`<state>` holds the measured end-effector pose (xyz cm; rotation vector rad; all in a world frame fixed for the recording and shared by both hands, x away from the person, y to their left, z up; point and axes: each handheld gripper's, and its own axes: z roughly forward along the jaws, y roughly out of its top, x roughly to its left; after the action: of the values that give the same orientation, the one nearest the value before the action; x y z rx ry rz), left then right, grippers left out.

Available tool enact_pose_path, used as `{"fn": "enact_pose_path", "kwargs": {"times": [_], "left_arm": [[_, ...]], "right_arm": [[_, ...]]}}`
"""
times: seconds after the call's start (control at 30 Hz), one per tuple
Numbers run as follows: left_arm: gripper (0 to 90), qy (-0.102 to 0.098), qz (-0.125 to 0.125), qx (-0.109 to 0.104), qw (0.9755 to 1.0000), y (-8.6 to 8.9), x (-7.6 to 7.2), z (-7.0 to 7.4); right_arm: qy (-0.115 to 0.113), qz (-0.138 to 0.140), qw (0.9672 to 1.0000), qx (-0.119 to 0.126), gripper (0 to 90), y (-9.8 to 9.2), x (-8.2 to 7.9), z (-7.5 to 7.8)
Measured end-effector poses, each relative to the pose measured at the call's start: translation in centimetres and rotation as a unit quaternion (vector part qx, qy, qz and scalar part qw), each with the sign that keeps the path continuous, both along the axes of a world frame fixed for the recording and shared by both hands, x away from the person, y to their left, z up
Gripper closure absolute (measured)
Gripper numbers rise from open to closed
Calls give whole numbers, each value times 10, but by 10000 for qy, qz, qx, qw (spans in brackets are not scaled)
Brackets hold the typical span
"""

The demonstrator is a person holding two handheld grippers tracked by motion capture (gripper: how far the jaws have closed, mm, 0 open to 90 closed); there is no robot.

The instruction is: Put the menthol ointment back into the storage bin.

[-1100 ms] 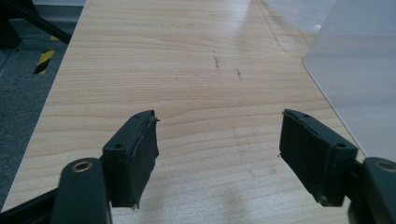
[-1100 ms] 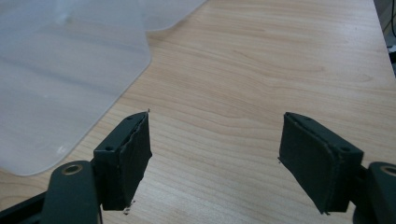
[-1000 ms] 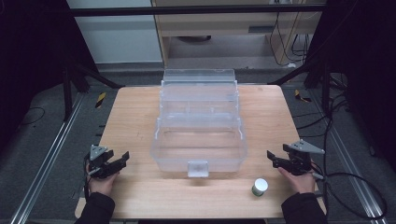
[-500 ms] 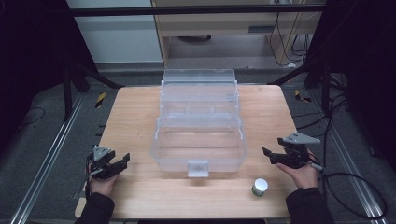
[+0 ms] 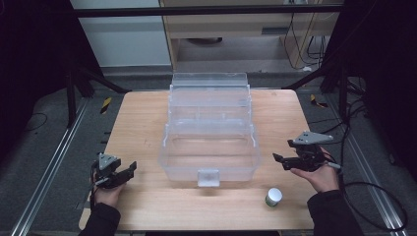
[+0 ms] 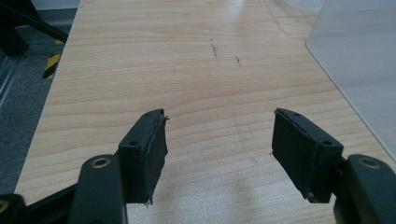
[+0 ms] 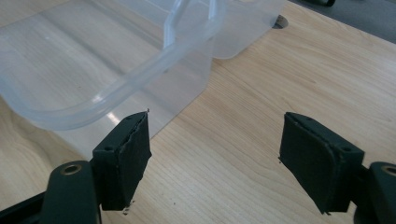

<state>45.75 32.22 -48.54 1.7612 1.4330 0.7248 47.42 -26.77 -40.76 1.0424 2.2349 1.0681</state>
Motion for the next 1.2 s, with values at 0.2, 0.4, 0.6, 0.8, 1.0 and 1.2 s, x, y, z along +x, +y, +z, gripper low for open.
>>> {"fn": "enact_pose_path", "kwargs": {"times": [0.2,0.4,0.6,0.8,1.0,1.2], "left_arm": [[347,22,-6,35,10000,0,0,0],[346,15,-28,44,10000,0,0,0],[346,26,-40,56,10000,-1,0,0],[346,37,-44,72,10000,-1,0,0],[346,40,-56,84,9999,-1,0,0],[347,38,-52,95,9999,-1,0,0]], "right_arm": [[187,471,9984,-260,241,6,-3,11],[282,811,9954,-415,240,12,-7,19],[470,1195,9888,-757,233,18,-10,23],[628,1445,9835,-892,227,21,-12,24],[926,1814,9717,-1196,227,28,-15,23],[1143,2137,9603,-1380,244,33,-17,22]]}}
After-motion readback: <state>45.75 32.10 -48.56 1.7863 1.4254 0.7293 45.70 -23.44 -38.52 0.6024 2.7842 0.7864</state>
